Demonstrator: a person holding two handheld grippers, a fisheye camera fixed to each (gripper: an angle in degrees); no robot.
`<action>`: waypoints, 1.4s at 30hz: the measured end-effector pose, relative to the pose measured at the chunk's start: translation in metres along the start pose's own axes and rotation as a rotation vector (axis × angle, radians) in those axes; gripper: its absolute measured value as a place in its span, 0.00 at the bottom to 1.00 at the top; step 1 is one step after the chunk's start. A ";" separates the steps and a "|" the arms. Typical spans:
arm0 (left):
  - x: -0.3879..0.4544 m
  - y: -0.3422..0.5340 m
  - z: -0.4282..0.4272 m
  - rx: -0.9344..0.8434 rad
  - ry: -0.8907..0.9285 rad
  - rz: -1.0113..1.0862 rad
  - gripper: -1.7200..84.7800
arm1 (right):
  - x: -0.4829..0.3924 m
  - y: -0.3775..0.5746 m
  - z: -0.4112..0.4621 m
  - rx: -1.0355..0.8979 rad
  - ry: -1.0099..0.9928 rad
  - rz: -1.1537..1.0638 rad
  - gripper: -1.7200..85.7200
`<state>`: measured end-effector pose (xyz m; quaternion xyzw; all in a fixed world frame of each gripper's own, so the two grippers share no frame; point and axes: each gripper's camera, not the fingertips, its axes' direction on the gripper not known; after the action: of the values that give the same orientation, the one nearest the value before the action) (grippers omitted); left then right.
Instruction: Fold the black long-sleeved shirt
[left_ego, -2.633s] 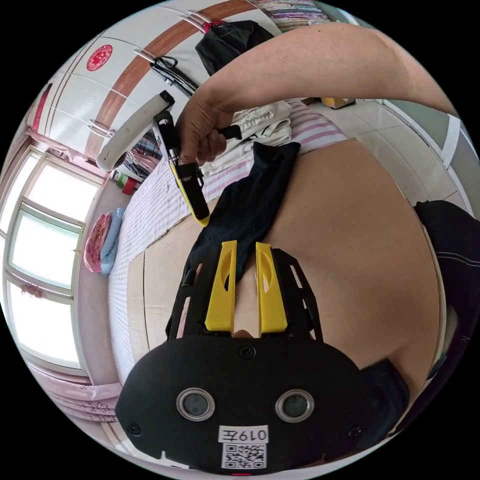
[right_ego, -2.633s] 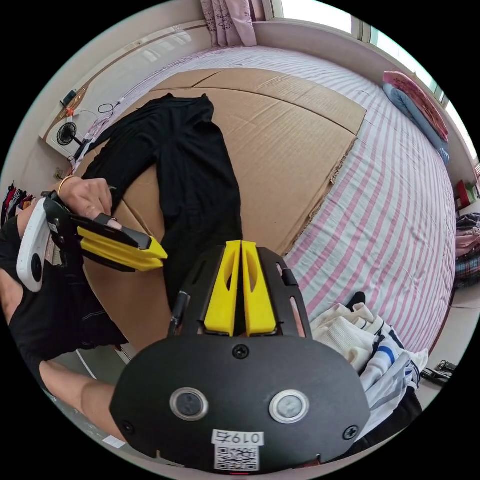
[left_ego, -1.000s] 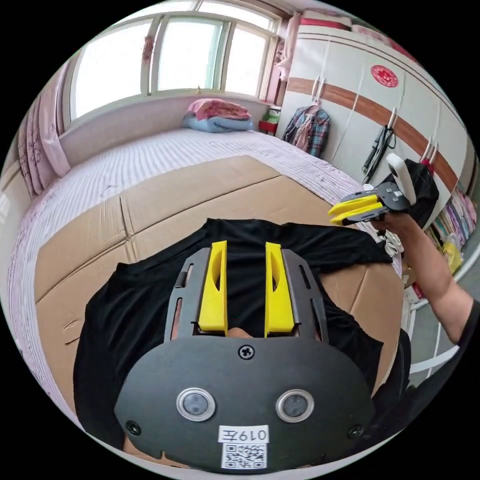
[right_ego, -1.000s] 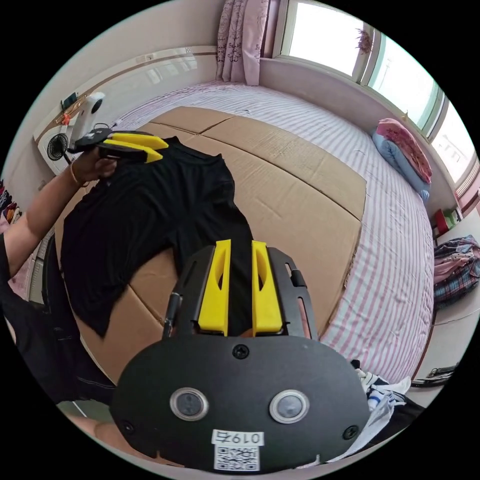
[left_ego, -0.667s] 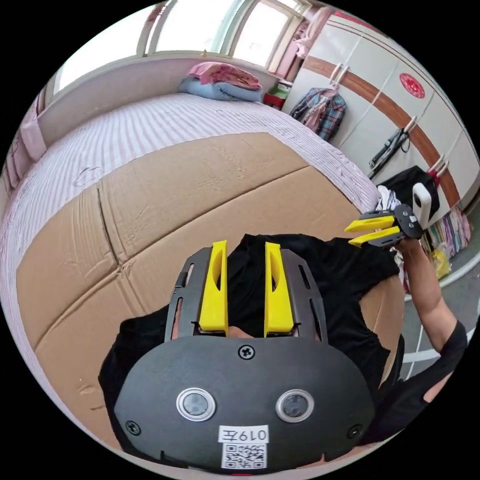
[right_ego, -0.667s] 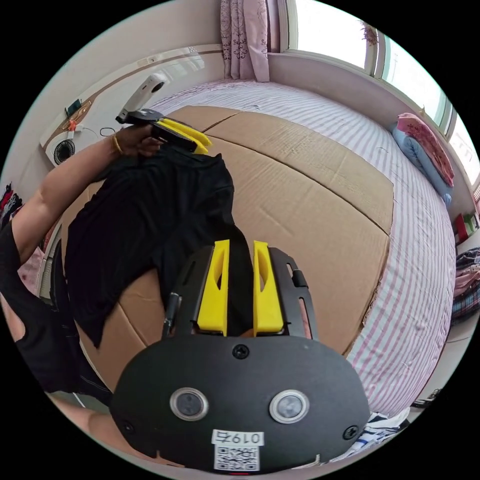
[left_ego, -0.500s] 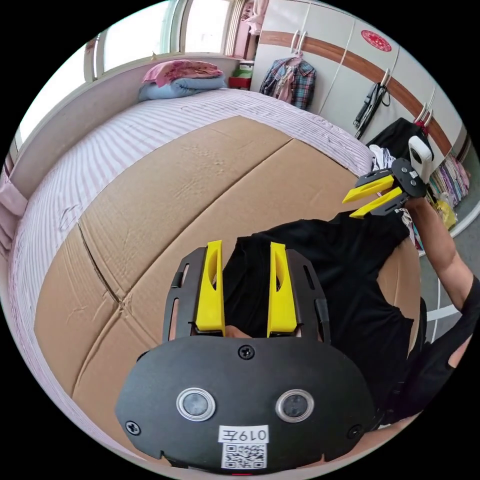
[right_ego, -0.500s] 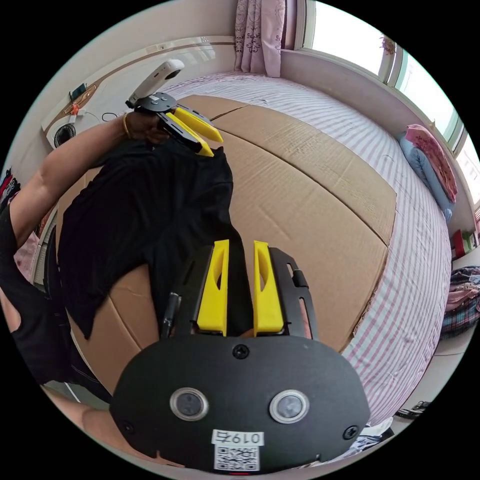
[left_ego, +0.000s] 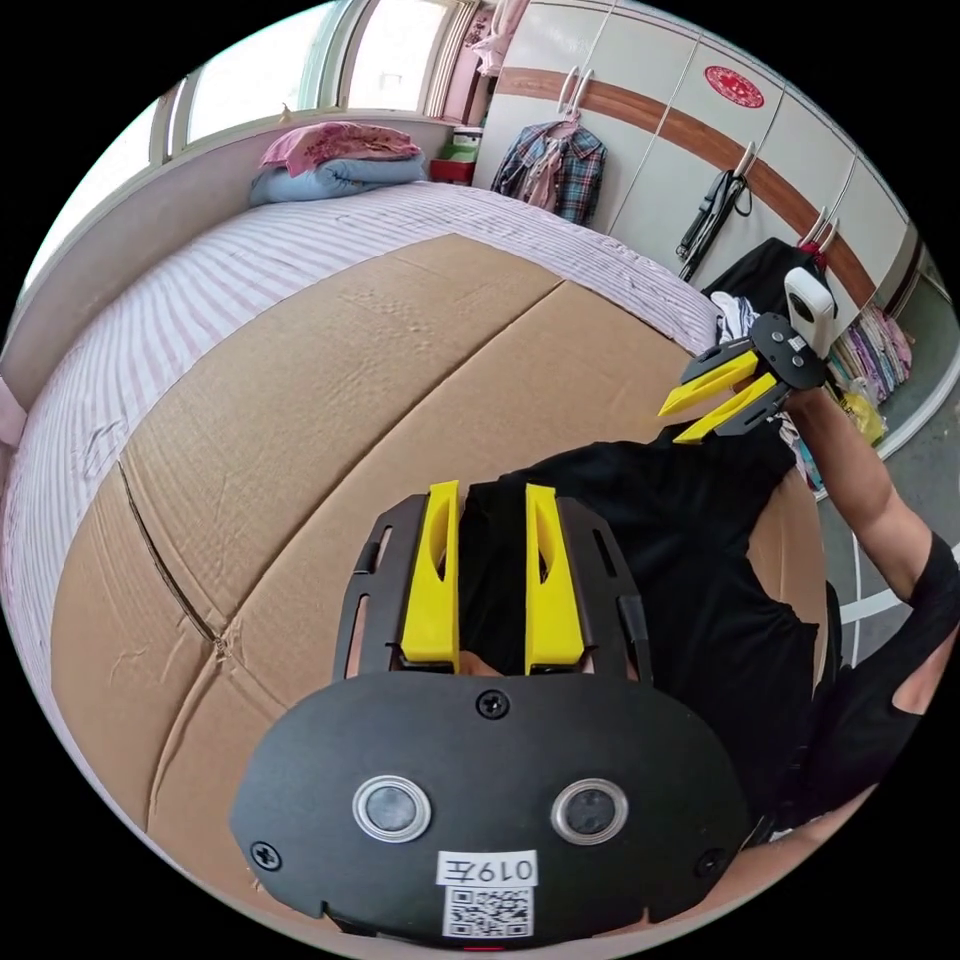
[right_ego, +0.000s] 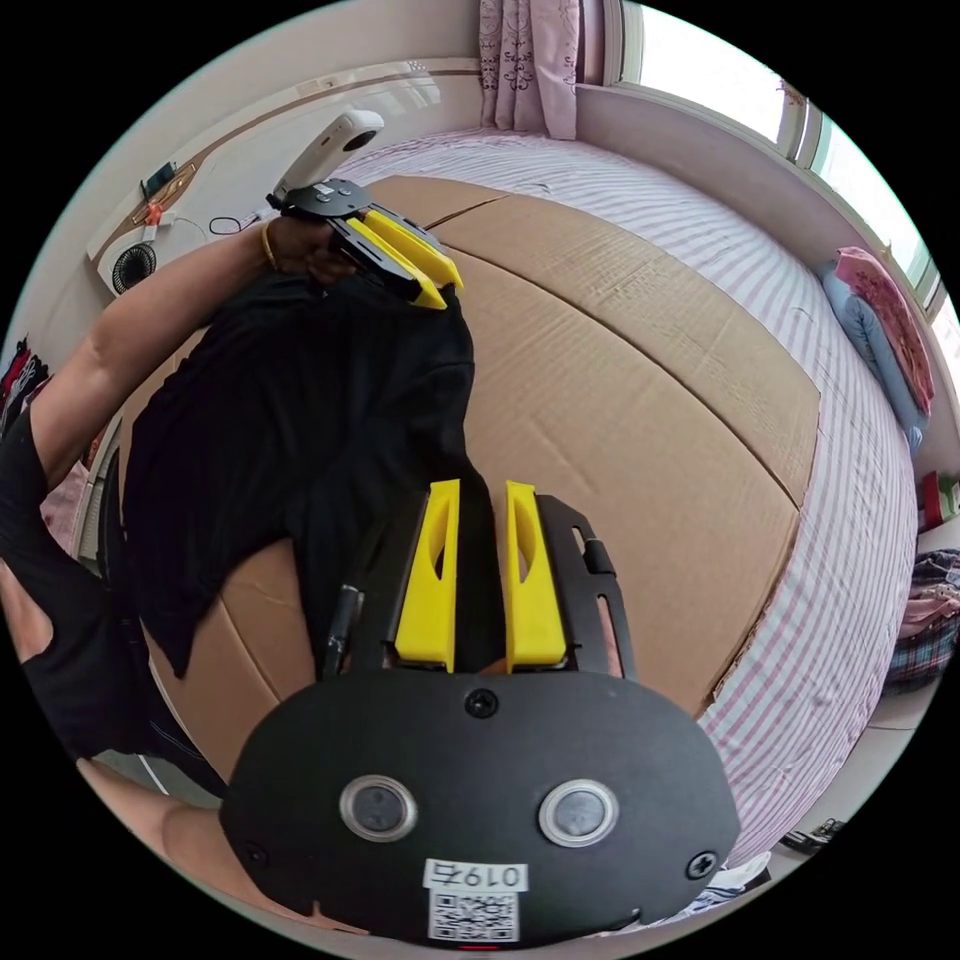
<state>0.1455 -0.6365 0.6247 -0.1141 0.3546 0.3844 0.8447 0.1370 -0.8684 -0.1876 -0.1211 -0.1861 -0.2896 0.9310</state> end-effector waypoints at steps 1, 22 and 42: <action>-0.003 -0.001 0.004 0.003 -0.003 0.000 0.10 | 0.001 0.002 0.002 0.009 0.011 0.002 0.10; -0.018 -0.018 0.054 0.008 -0.096 -0.073 0.03 | 0.022 0.037 0.029 0.012 0.071 0.039 0.05; 0.017 0.008 0.072 0.018 -0.130 -0.121 0.07 | 0.032 0.119 0.035 0.031 0.088 0.100 0.01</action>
<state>0.1837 -0.5880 0.6659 -0.1024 0.2952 0.3361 0.8885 0.2214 -0.7772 -0.1571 -0.1030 -0.1432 -0.2451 0.9533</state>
